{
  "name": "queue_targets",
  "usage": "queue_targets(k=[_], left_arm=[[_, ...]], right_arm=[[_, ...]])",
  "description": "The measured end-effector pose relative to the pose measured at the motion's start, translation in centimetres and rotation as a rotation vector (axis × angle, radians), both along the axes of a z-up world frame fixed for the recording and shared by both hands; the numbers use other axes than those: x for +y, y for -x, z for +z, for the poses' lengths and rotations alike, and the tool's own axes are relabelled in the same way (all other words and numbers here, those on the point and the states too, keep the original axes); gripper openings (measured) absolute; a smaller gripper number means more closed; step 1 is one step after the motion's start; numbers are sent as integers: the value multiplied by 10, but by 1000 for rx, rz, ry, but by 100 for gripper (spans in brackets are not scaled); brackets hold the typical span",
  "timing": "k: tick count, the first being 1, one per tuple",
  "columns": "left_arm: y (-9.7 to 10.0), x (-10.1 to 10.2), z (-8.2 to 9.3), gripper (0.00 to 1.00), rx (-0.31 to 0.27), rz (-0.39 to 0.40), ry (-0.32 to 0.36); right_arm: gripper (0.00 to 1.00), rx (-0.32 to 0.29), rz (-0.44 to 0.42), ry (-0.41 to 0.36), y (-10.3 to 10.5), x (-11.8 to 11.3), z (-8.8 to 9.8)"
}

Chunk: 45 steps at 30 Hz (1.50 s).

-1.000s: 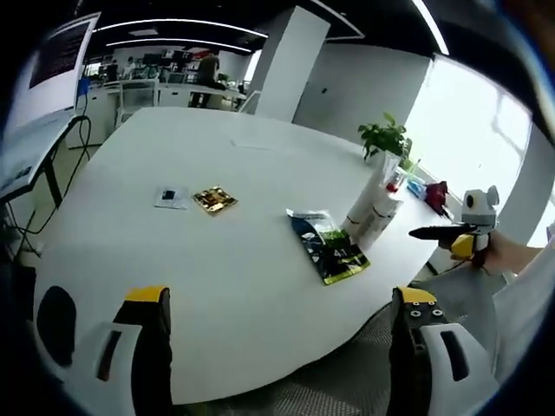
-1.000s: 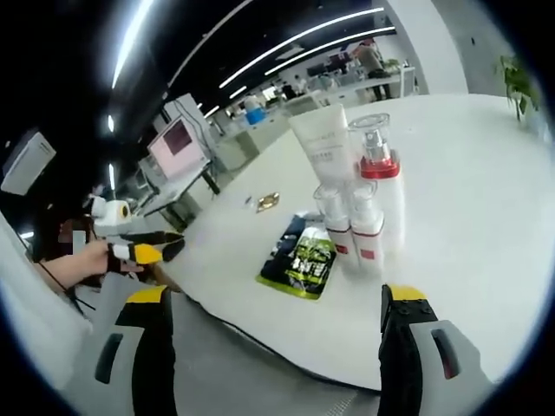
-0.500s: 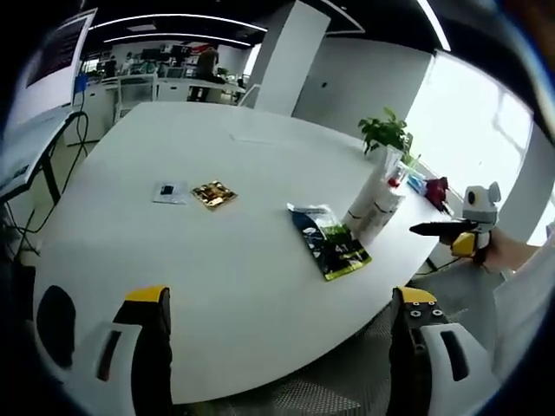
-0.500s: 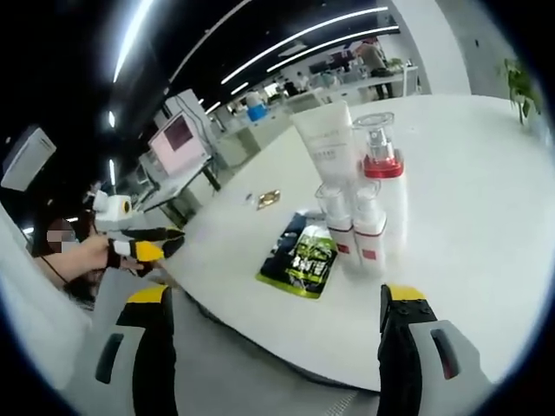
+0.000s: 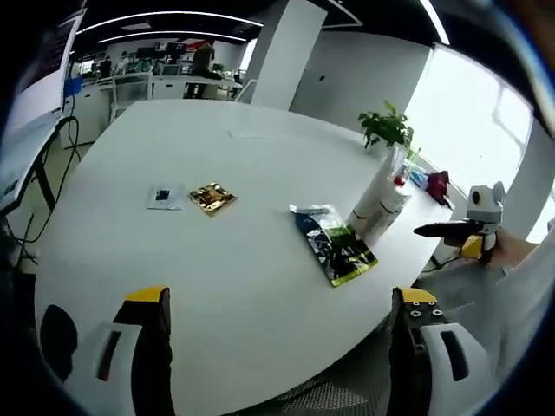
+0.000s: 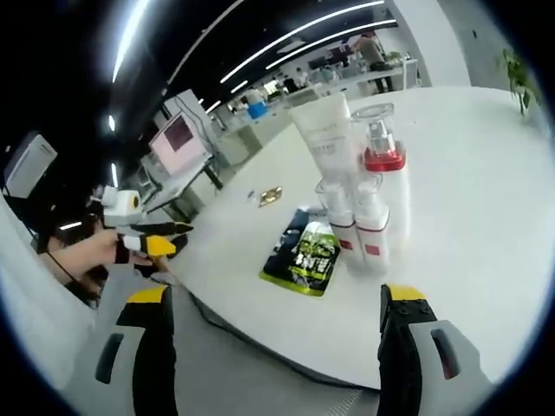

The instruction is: Arrange the skincare products in the storage area until every visible bottle or jar stands upright without overlapping.

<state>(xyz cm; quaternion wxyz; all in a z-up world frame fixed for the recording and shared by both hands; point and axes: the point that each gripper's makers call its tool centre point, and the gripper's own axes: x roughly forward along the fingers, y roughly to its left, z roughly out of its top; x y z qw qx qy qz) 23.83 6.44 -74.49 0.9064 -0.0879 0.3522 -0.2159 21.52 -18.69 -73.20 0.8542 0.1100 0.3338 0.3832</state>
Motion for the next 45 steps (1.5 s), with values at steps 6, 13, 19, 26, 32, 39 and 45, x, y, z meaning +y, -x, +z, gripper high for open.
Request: queue_targets(k=[6,13,19,26,32,39,45], left_arm=[[-20,-6,1,98,-6,-24,-10],[-37,-15,0,98,-11,-87,-59],[-50,-17,-4,98,-7,-121,-86],[-58,-22,-9,99,14,-198,-152],[-68,-19,-16,98,27,-249,-214],[-86,-9,-30,98,53,-348,-324],[-112,-2,-33,96,55,-381,-368]], right_arm=[[98,-1,-19,-13,-3,-1,2],[97,-17,27,39,4,1,3],[98,-30,87,62,22,6,7],[96,15,54,-20,24,-3,8],[94,23,-15,-72,17,-10,12],[93,6,-36,-58,15,-10,14],[93,1,-63,-74,13,-11,17]])
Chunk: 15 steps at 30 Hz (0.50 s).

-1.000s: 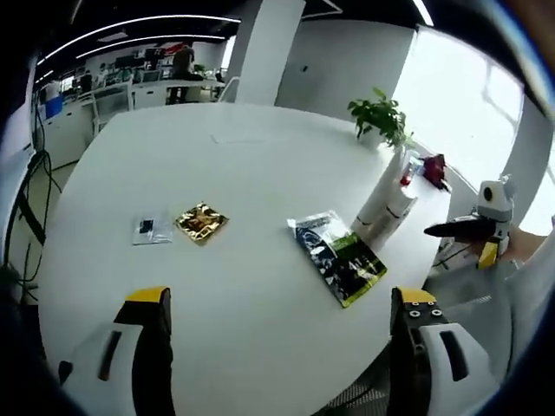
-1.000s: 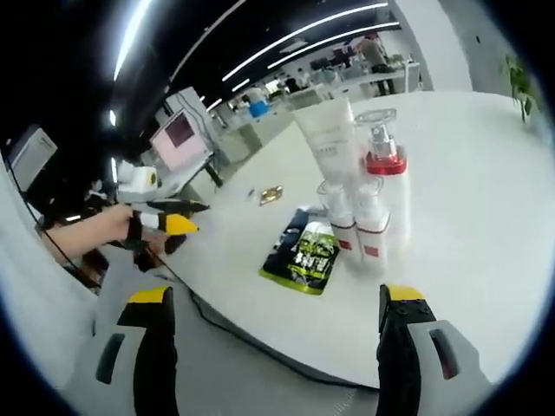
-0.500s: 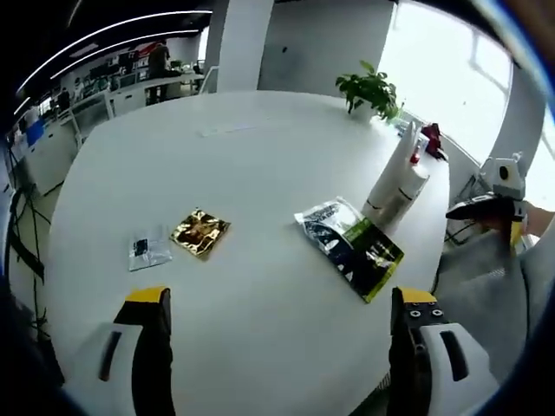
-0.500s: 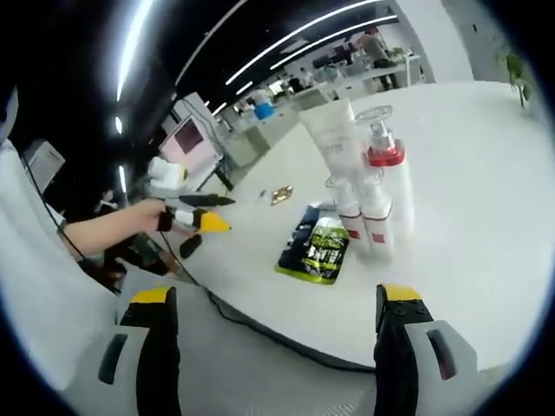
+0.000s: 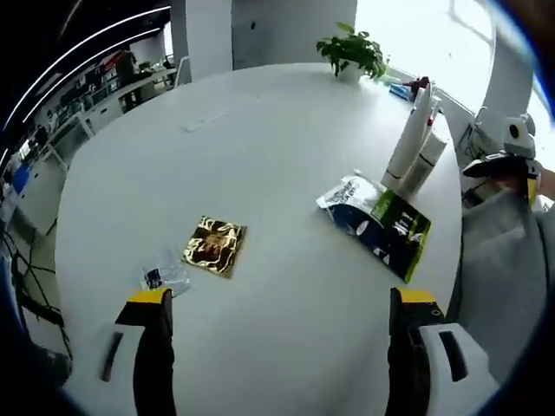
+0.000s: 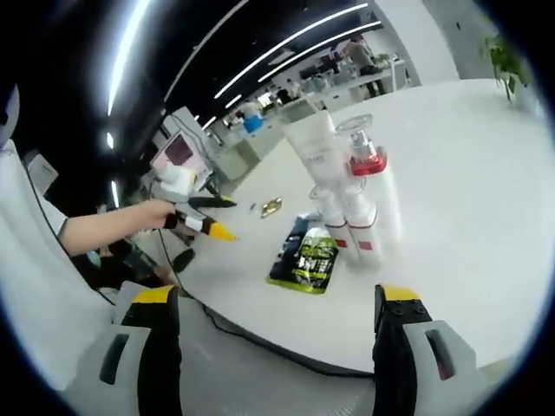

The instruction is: Arrange the skincare products in the storage area until every visible bottle or jar stands upright without overlapping.

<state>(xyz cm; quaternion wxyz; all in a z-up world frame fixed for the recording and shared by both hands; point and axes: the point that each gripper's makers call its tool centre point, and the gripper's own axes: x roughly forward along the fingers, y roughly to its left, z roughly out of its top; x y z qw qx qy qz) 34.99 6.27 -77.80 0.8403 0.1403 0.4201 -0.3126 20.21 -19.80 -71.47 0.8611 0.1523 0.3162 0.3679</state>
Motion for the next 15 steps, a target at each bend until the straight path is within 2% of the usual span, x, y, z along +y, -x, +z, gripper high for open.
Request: queue_targets(k=[7,9,12,15], left_arm=[[-20,1,-7,95,11,-74,-57],[-23,0,-10,95,33,-97,-64],[-34,2,-21,94,61,-141,-112],[-38,1,-25,91,78,-153,-115]], right_arm=[[93,1,3,6,1,4,2],[93,2,5,9,1,3,1],[93,7,-3,5,-1,2,0],[93,7,-16,3,-2,-1,0]])
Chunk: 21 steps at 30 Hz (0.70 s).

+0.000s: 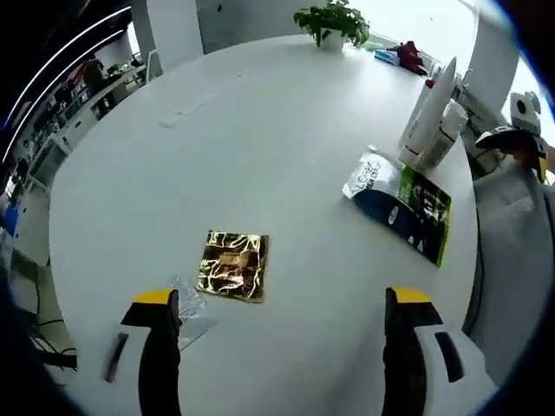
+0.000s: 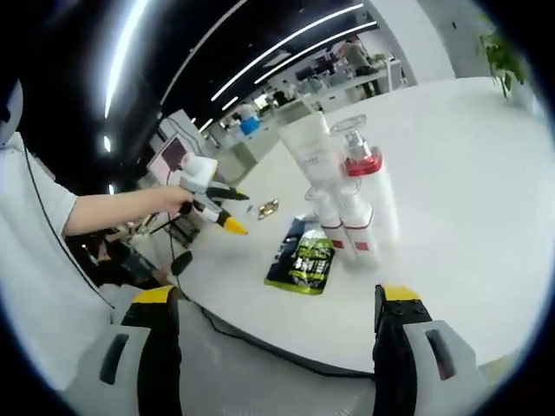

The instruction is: Arrange the skincare products in the storage area until every visible bottle or jar stands upright without overlapping.

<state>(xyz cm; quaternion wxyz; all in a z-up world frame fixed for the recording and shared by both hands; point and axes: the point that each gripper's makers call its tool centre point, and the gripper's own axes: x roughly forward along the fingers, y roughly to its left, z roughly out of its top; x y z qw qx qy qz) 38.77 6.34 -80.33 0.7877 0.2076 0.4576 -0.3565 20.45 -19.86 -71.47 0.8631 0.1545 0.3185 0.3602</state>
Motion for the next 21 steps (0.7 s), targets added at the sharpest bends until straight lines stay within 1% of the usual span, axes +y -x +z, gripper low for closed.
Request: queue_targets(k=[2,4,8,10,12,14,16,18,21], left_arm=[[-8,-1,-4,90,6,-2,1],[-9,-2,-3,89,13,-7,1],[-23,-4,-5,86,14,-37,-12],[-30,-4,-5,82,15,-49,-16],[-35,-6,-5,77,22,-60,-7],[-40,-5,-7,75,26,-60,-5],[-34,-7,-8,72,32,-78,-30],[-36,-7,-10,68,34,-88,-38],[-35,-8,-12,66,40,-106,-54]], right_arm=[[93,1,5,5,0,0,-1],[93,1,10,11,0,1,-1],[93,1,2,13,-1,-1,-2],[93,3,-2,12,-1,-1,-2],[93,7,-1,12,-1,-1,-2],[93,9,-2,12,-1,0,-3],[93,12,-6,11,-2,-1,-3],[93,15,-9,10,-2,-2,-4],[93,19,-11,10,-3,-2,-4]])
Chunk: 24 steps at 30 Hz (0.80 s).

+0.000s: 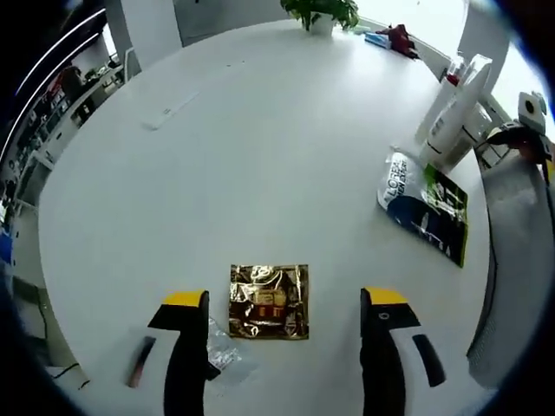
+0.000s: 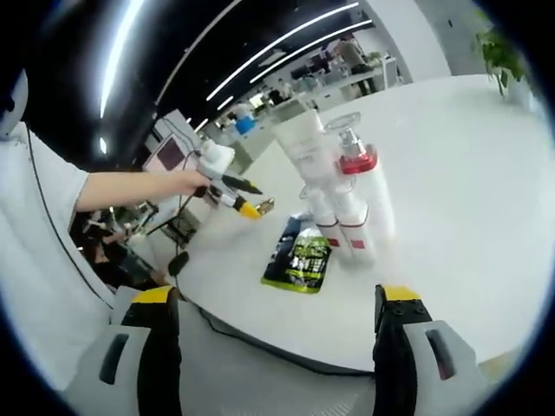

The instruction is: Arrange the skincare products in the storage area until every visible bottle or jar stands upright without overlapping.

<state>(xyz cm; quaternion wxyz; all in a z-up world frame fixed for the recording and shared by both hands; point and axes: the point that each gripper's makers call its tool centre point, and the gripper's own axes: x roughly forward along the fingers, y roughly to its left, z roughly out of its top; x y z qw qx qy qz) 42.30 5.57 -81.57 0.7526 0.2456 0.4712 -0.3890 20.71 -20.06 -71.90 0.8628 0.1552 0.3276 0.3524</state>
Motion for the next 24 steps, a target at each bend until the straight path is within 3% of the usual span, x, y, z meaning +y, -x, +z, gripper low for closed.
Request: queue_targets(k=[6,19,22,24], left_arm=[[-3,13,-9,56,9,-28,-60],[-11,14,-18,55,36,-70,-98],[-11,11,-16,43,40,-79,-98],[-12,9,-17,43,38,-92,-101]], right_arm=[[93,4,-6,-1,-1,-1,-1],[93,4,-16,8,-1,-3,-3],[93,4,-18,10,-1,-3,-2],[93,5,-16,10,0,-2,-2]])
